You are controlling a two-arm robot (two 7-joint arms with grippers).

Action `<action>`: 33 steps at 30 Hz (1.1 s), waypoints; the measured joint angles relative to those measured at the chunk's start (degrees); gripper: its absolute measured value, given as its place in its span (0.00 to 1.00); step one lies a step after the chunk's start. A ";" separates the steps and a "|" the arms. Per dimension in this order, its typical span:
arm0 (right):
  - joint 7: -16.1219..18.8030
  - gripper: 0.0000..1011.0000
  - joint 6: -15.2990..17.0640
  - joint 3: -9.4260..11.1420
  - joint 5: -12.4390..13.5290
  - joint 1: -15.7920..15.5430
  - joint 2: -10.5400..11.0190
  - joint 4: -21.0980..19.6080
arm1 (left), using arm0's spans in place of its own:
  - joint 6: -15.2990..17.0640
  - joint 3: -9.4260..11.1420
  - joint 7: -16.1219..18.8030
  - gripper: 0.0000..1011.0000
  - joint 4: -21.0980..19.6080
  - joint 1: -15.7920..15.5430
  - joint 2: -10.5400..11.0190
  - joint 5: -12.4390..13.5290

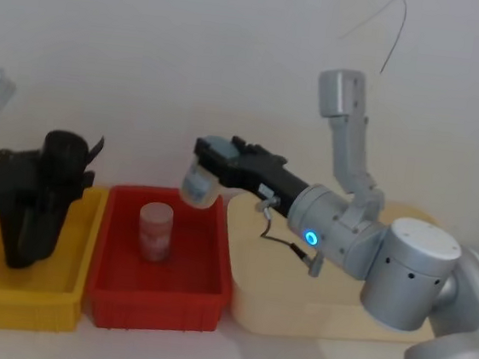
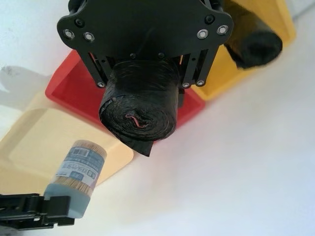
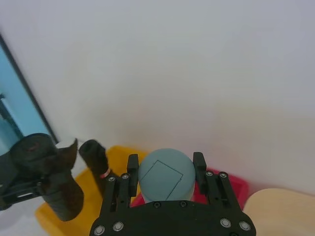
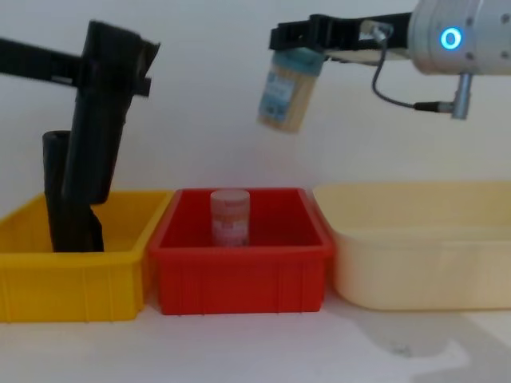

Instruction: Pick up the garbage bag with the one hand and transfer it to the other hand.

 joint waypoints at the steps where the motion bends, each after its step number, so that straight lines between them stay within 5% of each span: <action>1: 0.00 0.64 0.00 0.00 0.00 0.00 0.00 0.00 | -0.02 0.18 -0.17 0.47 0.01 -0.40 0.00 0.12; 8: -2.02 0.64 -1.09 1.46 -0.49 0.31 0.89 -0.44 | -1.88 1.84 -1.89 0.47 3.21 -5.01 -1.05 0.77; 17: -6.00 0.64 -3.41 2.80 -2.91 1.33 2.17 1.49 | -7.28 4.00 -4.74 0.47 13.05 -12.20 -5.17 1.09; 27: -8.42 0.64 -4.57 3.90 -4.97 1.39 3.81 2.88 | -15.45 5.54 -10.29 0.47 29.28 -20.42 -12.27 -0.89; 33: -8.81 0.64 -3.87 5.21 -5.13 -0.35 5.13 1.38 | -22.10 6.12 -16.63 0.47 44.98 -27.50 -18.48 -3.10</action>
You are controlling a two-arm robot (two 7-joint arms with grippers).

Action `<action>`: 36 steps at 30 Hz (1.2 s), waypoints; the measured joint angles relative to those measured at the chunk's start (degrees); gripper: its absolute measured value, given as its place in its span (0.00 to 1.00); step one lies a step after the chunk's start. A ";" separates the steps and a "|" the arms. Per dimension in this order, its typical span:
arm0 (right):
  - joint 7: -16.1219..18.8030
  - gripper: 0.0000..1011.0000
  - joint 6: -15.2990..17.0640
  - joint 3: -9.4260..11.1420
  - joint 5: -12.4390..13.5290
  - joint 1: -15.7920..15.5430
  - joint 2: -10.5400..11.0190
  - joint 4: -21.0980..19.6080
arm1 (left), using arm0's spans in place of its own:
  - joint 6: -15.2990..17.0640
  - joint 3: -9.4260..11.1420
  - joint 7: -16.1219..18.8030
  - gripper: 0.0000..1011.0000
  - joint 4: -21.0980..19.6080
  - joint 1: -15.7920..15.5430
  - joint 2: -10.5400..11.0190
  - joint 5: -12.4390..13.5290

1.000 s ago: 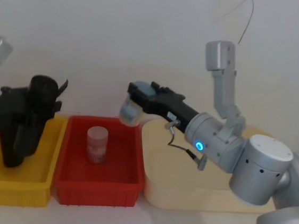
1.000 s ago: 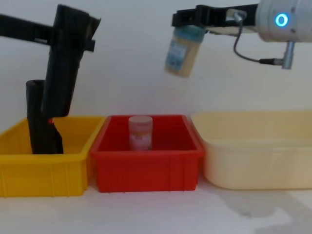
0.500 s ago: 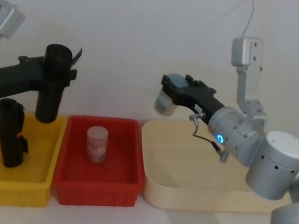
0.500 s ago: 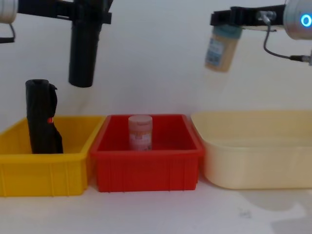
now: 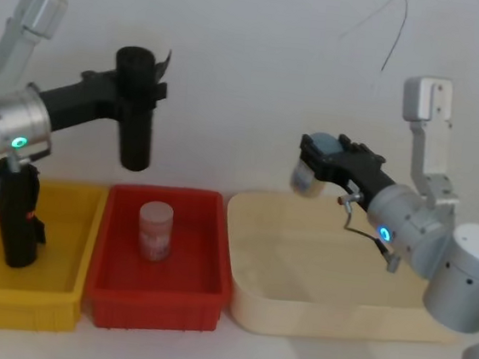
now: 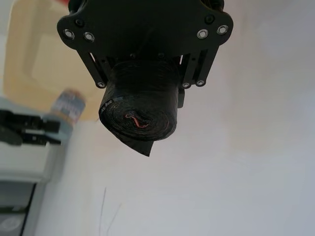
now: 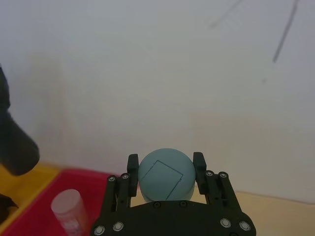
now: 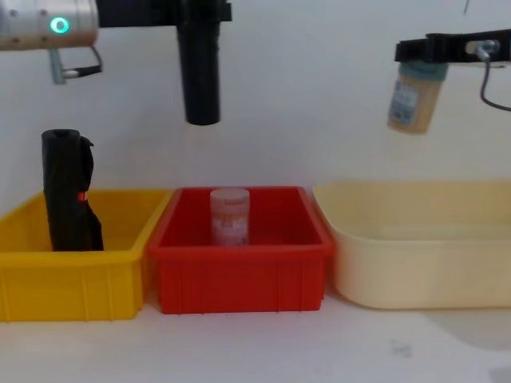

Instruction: Pick up the garbage bag with the one hand and transfer it to the other hand.

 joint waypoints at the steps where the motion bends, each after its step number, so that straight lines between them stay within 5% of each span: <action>1: -0.03 0.64 0.14 0.13 0.03 -0.20 0.11 -0.21 | 0.00 0.00 0.00 0.47 0.00 0.00 0.00 0.00; 7: -0.08 0.64 1.03 1.23 0.68 -2.03 1.00 -2.15 | -7.37 3.20 -6.99 0.47 17.43 -8.04 -5.92 -5.10; 18: 0.16 0.64 2.01 2.52 2.39 -4.70 1.85 -4.99 | -13.19 5.98 -12.49 0.47 32.36 -14.90 -10.95 -9.28; 23: 0.27 0.67 2.12 2.70 2.81 -5.20 1.97 -5.52 | -14.28 6.45 -13.49 0.47 34.95 -16.09 -11.82 -10.03; 30: 0.46 0.90 2.21 2.92 3.33 -5.88 2.13 -6.23 | -15.65 7.09 -14.79 0.47 38.33 -17.63 -12.97 -11.03; 36: 0.52 0.99 2.25 2.98 3.56 -6.14 2.20 -6.52 | -16.19 7.35 -15.31 0.47 39.63 -18.25 -13.43 -11.43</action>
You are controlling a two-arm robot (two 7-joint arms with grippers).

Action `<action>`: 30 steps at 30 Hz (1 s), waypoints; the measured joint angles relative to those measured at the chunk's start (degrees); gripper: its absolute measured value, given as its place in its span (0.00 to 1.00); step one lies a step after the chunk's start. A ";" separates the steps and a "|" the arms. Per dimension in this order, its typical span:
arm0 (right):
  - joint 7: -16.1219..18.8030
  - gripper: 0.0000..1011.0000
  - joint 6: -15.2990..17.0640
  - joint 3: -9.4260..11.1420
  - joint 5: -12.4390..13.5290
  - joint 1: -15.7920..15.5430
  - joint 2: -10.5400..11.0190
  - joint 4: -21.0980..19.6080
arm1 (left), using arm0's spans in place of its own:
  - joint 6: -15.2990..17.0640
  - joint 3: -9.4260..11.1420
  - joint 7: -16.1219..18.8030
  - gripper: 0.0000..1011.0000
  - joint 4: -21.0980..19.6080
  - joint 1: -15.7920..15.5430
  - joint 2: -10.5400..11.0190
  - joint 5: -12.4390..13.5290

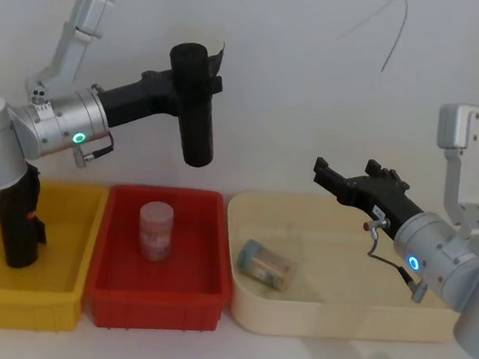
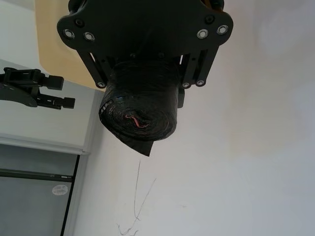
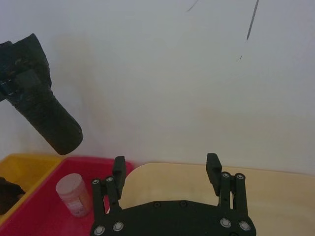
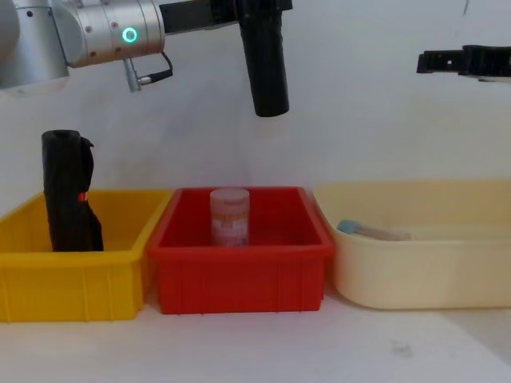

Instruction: Pick up the garbage bag with the one hand and transfer it to the other hand.

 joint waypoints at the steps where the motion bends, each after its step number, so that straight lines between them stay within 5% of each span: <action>1: 0.00 0.99 0.00 0.00 0.02 0.00 0.01 0.00 | -0.12 0.07 -0.11 0.47 0.30 -0.14 -0.11 -0.08; 20: 5.33 0.99 0.02 -1.68 3.17 0.12 0.97 -1.58 | -0.83 0.39 -0.76 0.47 2.08 -0.96 -0.70 -0.58; 30: 9.10 0.99 -1.71 -5.85 3.52 2.12 0.60 0.11 | -0.93 0.45 -0.85 0.47 2.35 -1.08 -0.77 -0.64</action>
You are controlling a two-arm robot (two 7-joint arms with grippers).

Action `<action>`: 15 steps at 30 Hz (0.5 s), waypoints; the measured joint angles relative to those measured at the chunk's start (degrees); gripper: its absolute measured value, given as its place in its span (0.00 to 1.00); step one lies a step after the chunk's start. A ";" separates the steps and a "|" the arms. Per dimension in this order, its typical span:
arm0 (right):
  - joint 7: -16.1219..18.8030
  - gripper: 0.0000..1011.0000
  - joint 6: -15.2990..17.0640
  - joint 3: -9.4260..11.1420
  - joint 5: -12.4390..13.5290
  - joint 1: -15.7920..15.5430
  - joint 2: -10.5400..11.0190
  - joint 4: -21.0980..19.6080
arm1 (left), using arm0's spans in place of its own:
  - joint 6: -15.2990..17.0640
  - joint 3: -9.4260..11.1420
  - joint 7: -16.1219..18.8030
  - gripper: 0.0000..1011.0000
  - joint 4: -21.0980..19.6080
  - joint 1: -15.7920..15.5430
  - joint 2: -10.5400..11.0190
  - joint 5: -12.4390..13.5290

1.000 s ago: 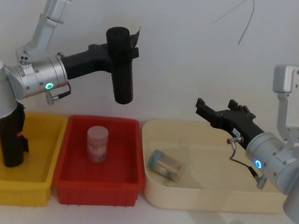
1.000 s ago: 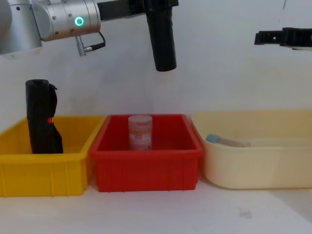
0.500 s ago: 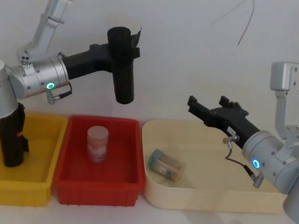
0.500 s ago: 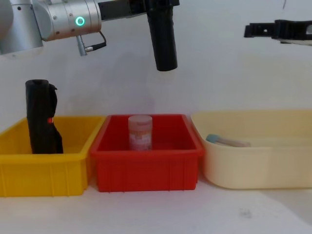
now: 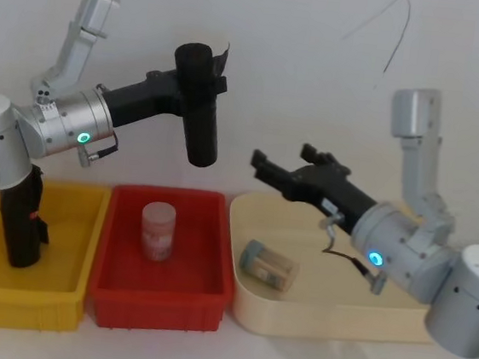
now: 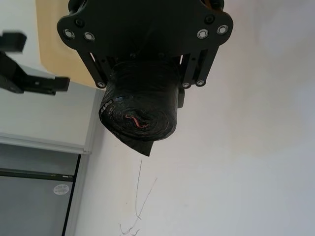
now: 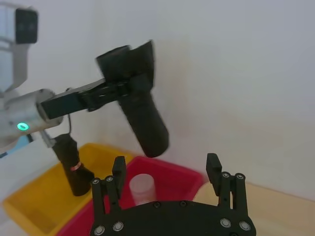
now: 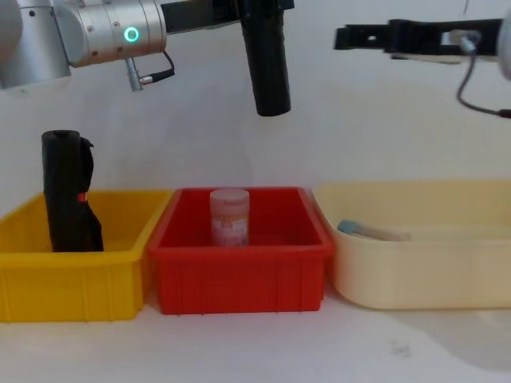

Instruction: Pick up the garbage bag with the one hand and transfer it to the other hand.

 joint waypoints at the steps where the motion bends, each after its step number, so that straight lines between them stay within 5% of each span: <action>1: 0.24 0.99 -0.69 -0.79 -0.49 0.40 -0.20 0.61 | -0.01 0.00 0.00 0.47 0.01 0.00 0.00 0.00; 15: -2.96 0.99 -7.41 -7.16 -6.96 4.16 -3.05 7.71 | -0.07 0.02 -0.07 0.47 0.15 -0.07 -0.06 -0.06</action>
